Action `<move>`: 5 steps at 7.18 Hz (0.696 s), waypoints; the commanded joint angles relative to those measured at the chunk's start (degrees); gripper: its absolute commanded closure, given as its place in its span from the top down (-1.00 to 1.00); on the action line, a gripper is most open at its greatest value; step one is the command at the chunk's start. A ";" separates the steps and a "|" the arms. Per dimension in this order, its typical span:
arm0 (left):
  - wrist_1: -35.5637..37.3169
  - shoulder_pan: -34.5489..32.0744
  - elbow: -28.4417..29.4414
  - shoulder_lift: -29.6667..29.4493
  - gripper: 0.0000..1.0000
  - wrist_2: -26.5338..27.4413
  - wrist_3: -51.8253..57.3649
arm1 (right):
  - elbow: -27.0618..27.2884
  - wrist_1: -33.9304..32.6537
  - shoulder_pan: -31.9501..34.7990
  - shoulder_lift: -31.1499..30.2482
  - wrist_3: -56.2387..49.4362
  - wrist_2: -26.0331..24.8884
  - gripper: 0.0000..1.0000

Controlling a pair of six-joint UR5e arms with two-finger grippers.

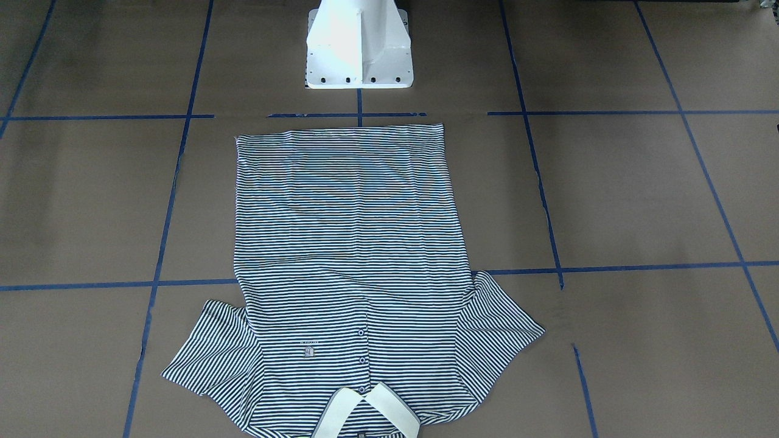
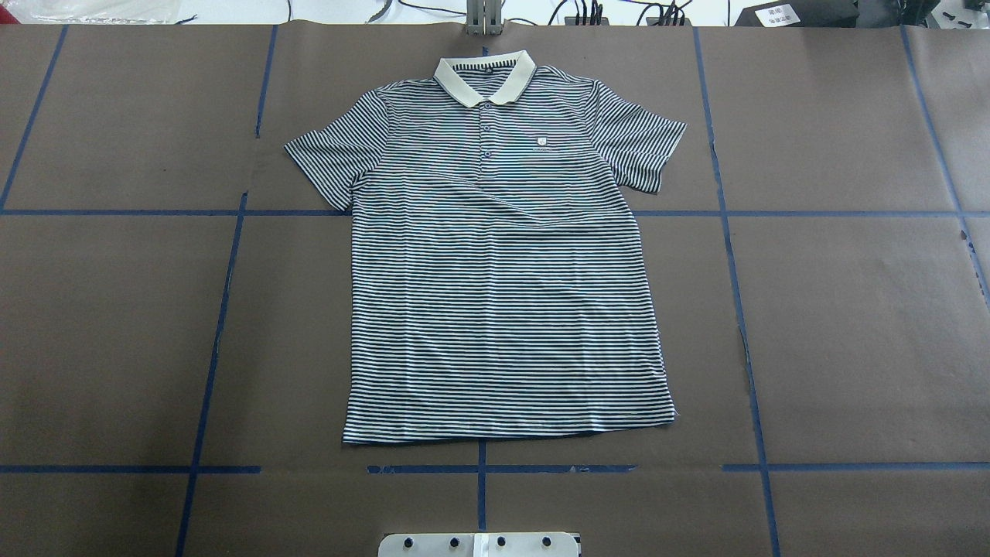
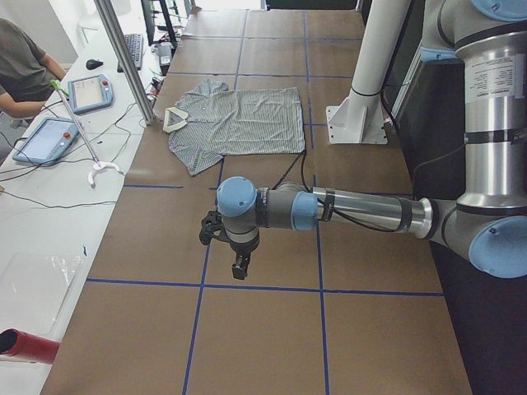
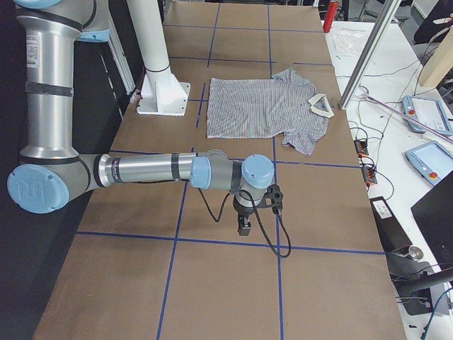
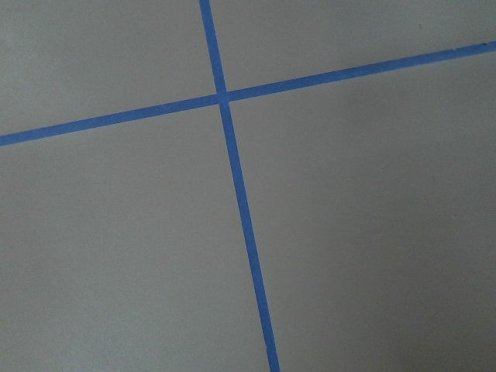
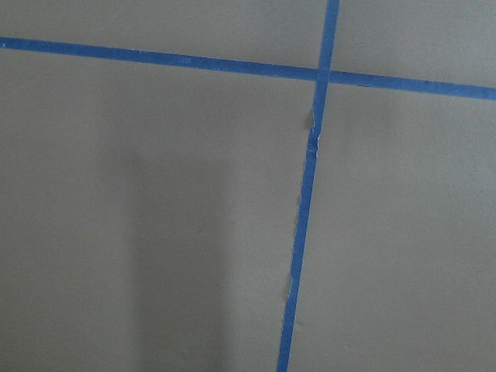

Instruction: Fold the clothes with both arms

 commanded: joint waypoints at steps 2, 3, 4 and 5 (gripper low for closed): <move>0.00 0.08 -2.49 -0.59 1.00 -1.36 -1.66 | 0.38 0.35 0.00 -0.04 0.05 0.09 1.00; -0.43 0.17 -2.42 -0.59 1.00 -0.67 -1.66 | 0.48 0.27 0.00 -0.04 0.13 0.44 1.00; -0.61 0.17 -2.68 -0.50 1.00 -1.36 -1.66 | 0.30 0.70 -0.08 -0.47 0.57 0.44 1.00; -0.70 0.17 -2.68 -0.59 1.00 -1.28 -1.66 | 0.74 2.62 -0.08 -0.65 0.75 0.70 1.00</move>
